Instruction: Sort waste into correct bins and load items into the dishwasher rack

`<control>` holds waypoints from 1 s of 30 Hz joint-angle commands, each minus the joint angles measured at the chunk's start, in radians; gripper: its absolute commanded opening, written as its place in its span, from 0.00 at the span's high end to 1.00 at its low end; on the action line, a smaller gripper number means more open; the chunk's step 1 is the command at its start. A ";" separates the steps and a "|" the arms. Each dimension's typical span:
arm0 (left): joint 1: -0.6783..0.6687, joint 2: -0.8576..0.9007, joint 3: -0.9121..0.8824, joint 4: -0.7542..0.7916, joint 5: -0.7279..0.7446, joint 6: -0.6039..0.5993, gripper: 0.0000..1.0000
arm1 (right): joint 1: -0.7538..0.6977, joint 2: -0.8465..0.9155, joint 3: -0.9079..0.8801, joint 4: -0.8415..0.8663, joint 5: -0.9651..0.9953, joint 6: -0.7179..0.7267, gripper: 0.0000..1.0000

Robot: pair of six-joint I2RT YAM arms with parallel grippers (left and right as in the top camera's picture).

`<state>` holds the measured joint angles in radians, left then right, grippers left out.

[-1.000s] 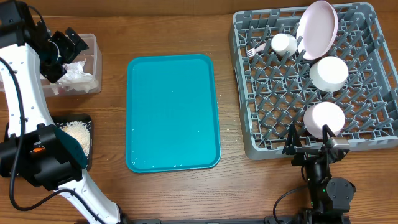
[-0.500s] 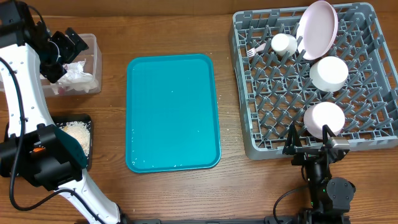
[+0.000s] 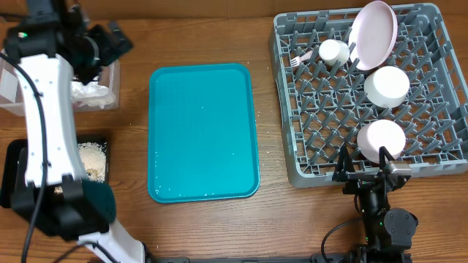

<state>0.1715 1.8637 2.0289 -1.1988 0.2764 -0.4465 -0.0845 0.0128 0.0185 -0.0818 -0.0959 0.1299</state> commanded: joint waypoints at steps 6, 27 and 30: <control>-0.060 -0.274 -0.382 -0.005 -0.035 -0.003 0.00 | -0.003 -0.010 -0.010 0.005 0.013 -0.004 0.00; -0.060 -1.387 -1.624 0.935 -0.122 0.373 0.00 | -0.003 -0.010 -0.011 0.005 0.013 -0.004 0.00; -0.060 -1.466 -1.720 0.996 -0.122 0.372 0.00 | -0.003 -0.010 -0.010 0.005 0.013 -0.004 0.00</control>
<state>0.1070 0.4622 0.3946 -0.2428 0.1703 -0.1135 -0.0845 0.0128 0.0185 -0.0822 -0.0956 0.1299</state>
